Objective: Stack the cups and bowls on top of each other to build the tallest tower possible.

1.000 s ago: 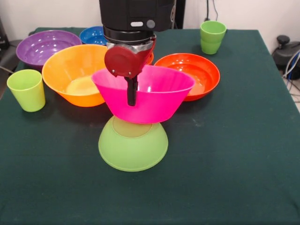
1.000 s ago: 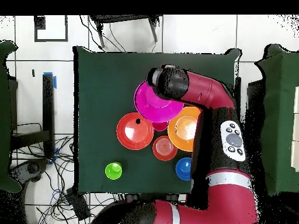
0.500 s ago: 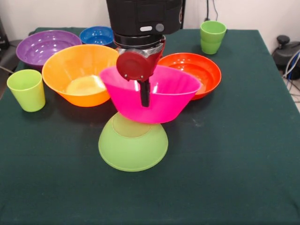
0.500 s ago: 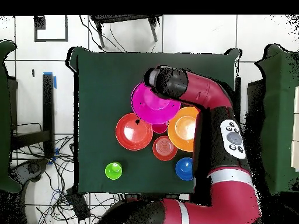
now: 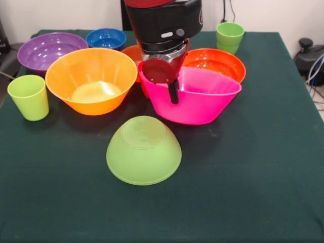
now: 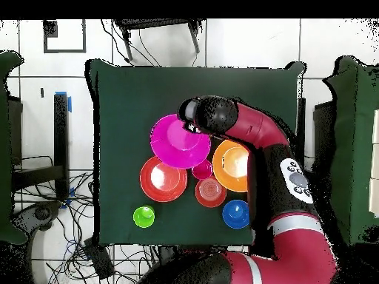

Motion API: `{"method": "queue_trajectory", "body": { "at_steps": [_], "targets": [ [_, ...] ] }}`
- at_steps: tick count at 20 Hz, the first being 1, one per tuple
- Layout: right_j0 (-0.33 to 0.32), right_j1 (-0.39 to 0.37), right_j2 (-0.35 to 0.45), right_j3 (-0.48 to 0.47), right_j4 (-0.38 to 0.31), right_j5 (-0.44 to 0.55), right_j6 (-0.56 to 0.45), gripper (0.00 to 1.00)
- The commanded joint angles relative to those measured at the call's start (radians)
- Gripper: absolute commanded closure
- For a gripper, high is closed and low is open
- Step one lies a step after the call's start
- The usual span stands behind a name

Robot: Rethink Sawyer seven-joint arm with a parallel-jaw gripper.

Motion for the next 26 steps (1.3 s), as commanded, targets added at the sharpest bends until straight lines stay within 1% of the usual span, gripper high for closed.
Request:
{"method": "queue_trajectory", "body": {
  "at_steps": [1, 3, 7, 12, 14, 16, 19, 20, 21, 23, 26],
  "targets": [
    [-0.029, 0.075, 0.134, 0.148, 0.014, 0.082, -0.181, 1.0],
    [-0.029, 0.082, 0.14, 0.144, 0.014, 0.076, -0.176, 1.0],
    [-0.029, 0.064, 0.143, 0.151, 0.008, 0.09, -0.162, 1.0],
    [-0.023, -0.009, 0.096, 0.176, -0.027, 0.115, -0.149, 1.0],
    [-0.034, -0.042, 0.075, 0.179, -0.045, 0.141, -0.166, 1.0],
    [-0.042, -0.071, 0.047, 0.174, -0.072, 0.159, -0.183, 1.0],
    [-0.067, -0.133, 0.021, 0.159, -0.113, 0.225, -0.239, 1.0],
    [-0.068, -0.143, 0.013, 0.151, -0.125, 0.235, -0.244, 1.0],
    [-0.064, -0.164, -0.013, 0.137, -0.155, 0.242, -0.247, 1.0],
    [-0.066, -0.187, -0.036, 0.112, -0.199, 0.26, -0.257, 1.0],
    [-0.084, -0.199, -0.038, 0.073, -0.246, 0.295, -0.277, 1.0]
  ]
}}
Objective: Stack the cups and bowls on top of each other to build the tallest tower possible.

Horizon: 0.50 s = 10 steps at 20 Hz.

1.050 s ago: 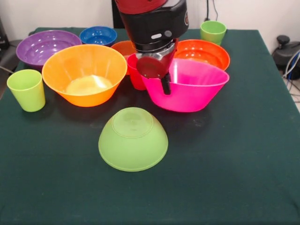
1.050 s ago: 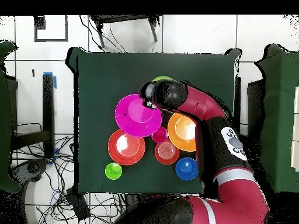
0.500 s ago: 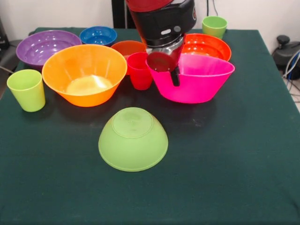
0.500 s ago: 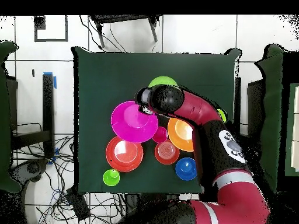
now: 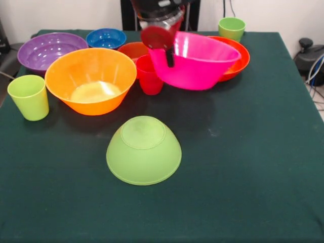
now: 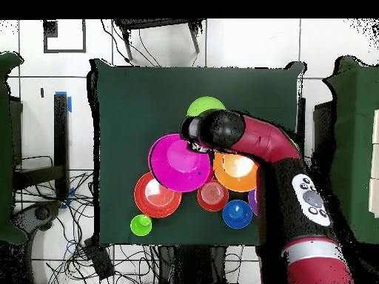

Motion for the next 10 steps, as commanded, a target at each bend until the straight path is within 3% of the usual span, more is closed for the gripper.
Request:
{"method": "queue_trajectory", "body": {
  "at_steps": [1, 6, 10],
  "targets": [
    [-0.042, -0.078, -0.052, -0.052, -0.164, 0.161, -0.281, 1.0],
    [-0.085, -0.084, -0.025, -0.069, -0.209, 0.17, -0.308, 1.0],
    [-0.102, -0.035, 0.0, -0.105, -0.237, 0.127, -0.291, 1.0]
  ]
}}
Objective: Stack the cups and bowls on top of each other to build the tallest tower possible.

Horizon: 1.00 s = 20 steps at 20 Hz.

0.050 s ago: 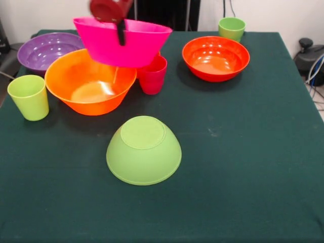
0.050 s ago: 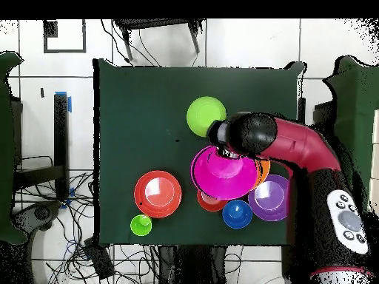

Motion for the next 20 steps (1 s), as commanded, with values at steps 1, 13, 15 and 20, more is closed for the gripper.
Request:
{"method": "queue_trajectory", "body": {
  "at_steps": [1, 13, 15, 20],
  "targets": [
    [-0.03, 0.057, 0.038, -0.081, -0.111, 0.033, -0.287, 1.0],
    [-0.011, 0.067, 0.062, -0.121, -0.095, 0.067, -0.226, 1.0],
    [-0.004, 0.055, 0.064, -0.145, -0.089, 0.11, -0.228, 1.0],
    [-0.003, 0.011, 0.077, -0.165, -0.07, 0.203, -0.253, 1.0]
  ]
}}
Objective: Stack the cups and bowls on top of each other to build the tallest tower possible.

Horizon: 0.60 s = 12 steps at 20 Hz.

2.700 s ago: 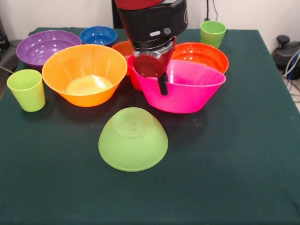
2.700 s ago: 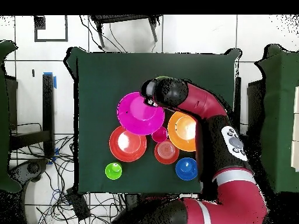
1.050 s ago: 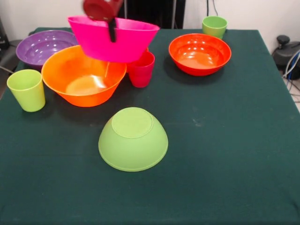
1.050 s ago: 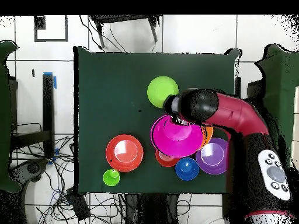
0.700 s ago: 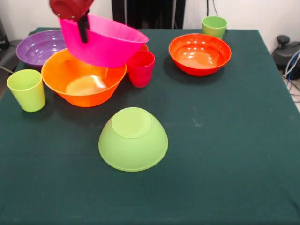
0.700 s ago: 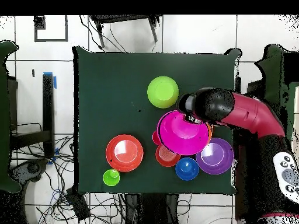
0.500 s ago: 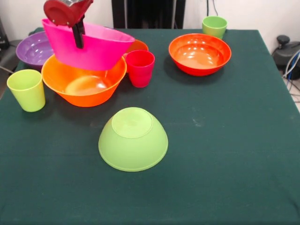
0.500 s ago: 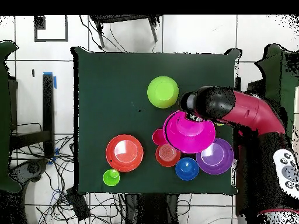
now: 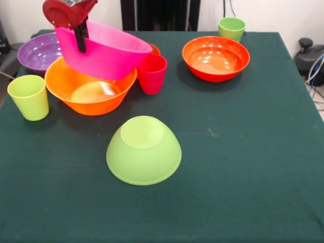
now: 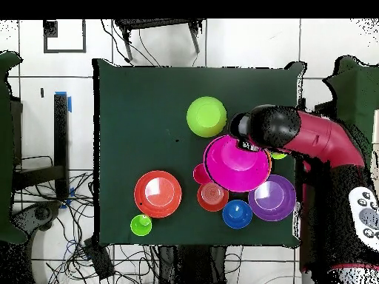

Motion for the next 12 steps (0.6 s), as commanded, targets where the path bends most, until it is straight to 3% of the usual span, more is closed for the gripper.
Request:
{"method": "queue_trajectory", "body": {
  "at_steps": [1, 7, 12],
  "targets": [
    [0.029, -0.03, 0.079, -0.062, -0.007, 0.191, -0.261, 1.0],
    [0.031, -0.061, 0.085, -0.084, -0.009, 0.262, -0.272, 1.0],
    [0.038, -0.044, 0.1, -0.113, -0.017, 0.26, -0.272, 1.0]
  ]
}}
